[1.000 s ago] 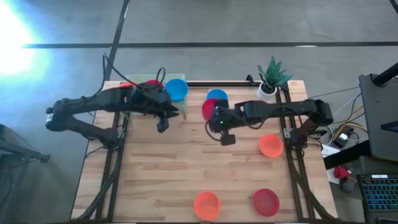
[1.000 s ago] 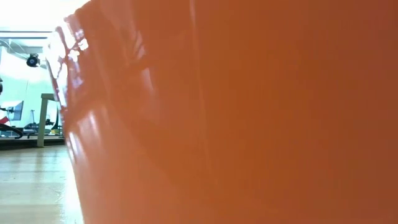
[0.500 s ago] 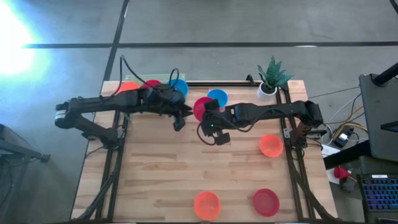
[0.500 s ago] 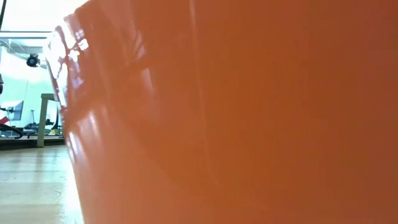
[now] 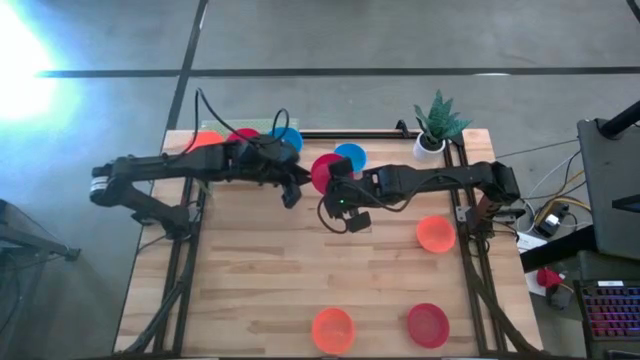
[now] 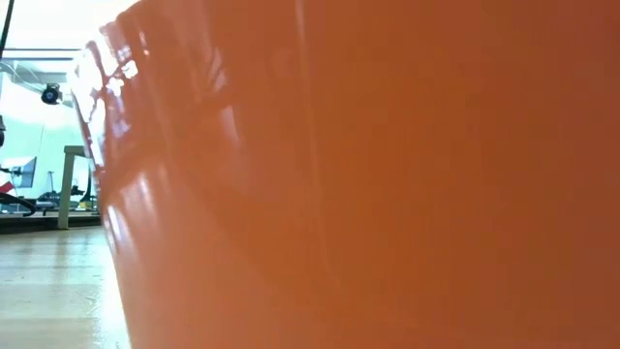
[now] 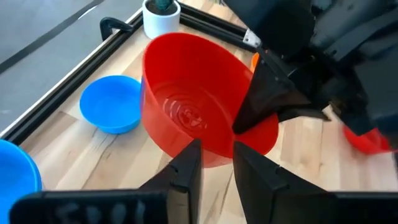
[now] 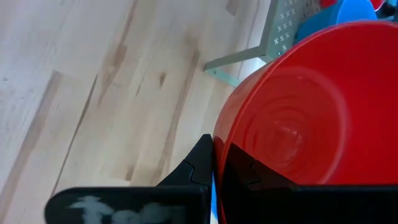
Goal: Pick & Place Mini bowls
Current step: Stack the top red bowl on top of the other red bowl on the shelf
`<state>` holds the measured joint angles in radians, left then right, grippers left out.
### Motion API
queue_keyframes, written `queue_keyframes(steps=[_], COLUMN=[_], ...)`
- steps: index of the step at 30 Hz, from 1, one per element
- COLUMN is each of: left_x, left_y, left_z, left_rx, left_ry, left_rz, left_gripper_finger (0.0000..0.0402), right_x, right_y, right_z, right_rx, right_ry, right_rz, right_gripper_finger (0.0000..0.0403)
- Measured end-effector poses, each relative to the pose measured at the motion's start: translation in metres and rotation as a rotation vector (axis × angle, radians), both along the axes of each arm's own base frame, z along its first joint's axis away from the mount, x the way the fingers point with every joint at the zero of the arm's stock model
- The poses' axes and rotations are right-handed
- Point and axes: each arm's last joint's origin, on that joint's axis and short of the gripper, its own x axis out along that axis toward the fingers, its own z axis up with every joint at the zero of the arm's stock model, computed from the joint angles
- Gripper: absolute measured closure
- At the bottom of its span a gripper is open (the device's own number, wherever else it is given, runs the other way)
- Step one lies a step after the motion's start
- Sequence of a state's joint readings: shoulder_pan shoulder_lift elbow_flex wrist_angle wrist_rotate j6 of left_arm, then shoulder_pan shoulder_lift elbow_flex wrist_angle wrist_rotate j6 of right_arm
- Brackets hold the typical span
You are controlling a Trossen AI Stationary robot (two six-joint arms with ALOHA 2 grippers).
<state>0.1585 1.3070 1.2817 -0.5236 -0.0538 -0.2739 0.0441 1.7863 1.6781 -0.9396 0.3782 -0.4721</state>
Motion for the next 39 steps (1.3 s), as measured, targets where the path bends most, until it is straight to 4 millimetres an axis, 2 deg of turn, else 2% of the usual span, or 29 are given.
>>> queue_keyframes(steps=[6,9,39], left_x=[-0.005,-0.005,0.031], left_y=[0.001,0.002,0.014], left_z=[0.014,0.014,-0.024], left_rx=[-0.049,-0.083,-0.279], left_ry=[-0.059,-0.069,-0.029], left_rz=[0.039,0.089,0.336], left_gripper_finger=[0.0314,0.0314,0.0314], right_x=[0.000,0.000,-0.001], right_y=[0.000,0.000,0.000], right_z=[0.000,0.000,-0.001], right_rx=[-0.001,-0.001,0.003], right_ry=[0.001,0.002,0.019], right_rz=[0.002,0.002,0.026], right_gripper_finger=[0.0394,0.0394,0.0394])
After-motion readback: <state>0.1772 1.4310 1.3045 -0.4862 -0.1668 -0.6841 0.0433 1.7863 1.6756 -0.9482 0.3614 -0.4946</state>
